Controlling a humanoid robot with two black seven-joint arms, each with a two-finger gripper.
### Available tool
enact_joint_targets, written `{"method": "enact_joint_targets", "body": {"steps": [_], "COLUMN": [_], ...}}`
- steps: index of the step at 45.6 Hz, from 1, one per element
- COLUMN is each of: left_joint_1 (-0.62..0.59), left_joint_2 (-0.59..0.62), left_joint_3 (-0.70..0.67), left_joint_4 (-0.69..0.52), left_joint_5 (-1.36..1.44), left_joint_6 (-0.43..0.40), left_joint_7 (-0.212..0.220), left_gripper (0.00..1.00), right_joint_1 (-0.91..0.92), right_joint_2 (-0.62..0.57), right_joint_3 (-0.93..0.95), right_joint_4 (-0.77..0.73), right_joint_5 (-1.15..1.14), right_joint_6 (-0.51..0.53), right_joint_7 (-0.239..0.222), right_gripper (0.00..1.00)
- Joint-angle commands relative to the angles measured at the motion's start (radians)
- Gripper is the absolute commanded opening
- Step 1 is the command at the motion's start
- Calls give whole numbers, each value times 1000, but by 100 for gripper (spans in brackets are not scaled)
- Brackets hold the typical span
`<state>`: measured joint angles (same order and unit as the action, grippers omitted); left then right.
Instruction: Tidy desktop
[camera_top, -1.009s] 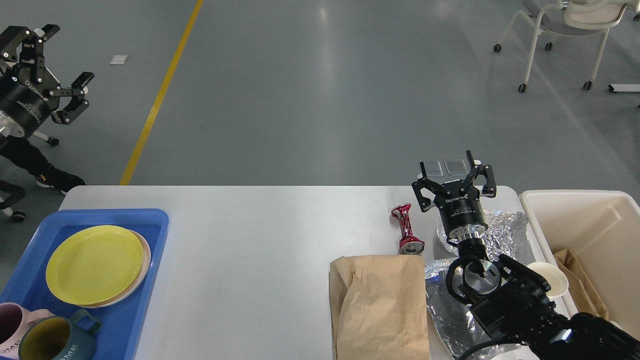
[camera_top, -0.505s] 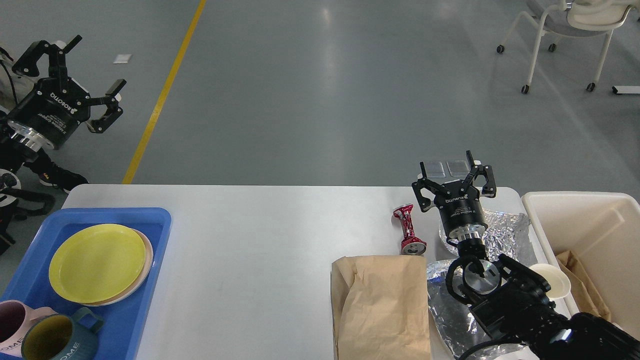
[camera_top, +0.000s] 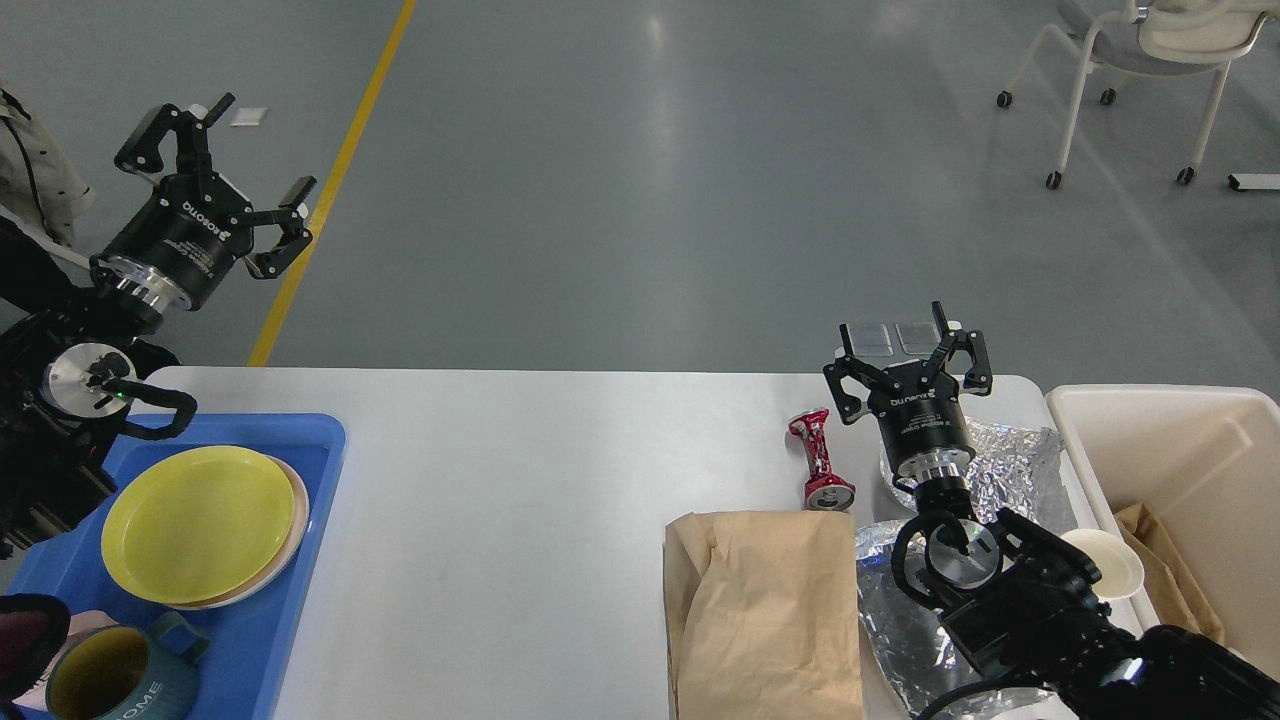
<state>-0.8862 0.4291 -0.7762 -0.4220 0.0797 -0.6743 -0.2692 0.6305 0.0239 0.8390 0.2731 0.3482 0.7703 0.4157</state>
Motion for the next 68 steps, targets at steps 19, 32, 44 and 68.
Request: {"method": "enact_joint_targets", "body": {"steps": [19, 32, 44, 68], "left_joint_1": [225, 285, 288, 294], "left_joint_2": [-84, -118, -122, -130], "left_joint_3": [-44, -75, -95, -97], "left_joint_4": [0, 0, 0, 0], "left_joint_5": [-9, -18, -18, -18], "left_joint_6": [-7, -2, 1, -8], "left_joint_7": [-136, -133, -137, -139], "left_gripper": [100, 100, 100, 100], "right_joint_1": [0, 0, 0, 0], "right_joint_2": [-1, -1, -1, -1], "right_joint_3": [0, 0, 0, 0], "right_joint_4": [0, 0, 0, 0], "right_joint_5": [0, 0, 0, 0], "right_joint_6": [0, 0, 0, 0], "right_joint_7": [0, 0, 0, 0], "right_gripper": [100, 100, 100, 100]}}
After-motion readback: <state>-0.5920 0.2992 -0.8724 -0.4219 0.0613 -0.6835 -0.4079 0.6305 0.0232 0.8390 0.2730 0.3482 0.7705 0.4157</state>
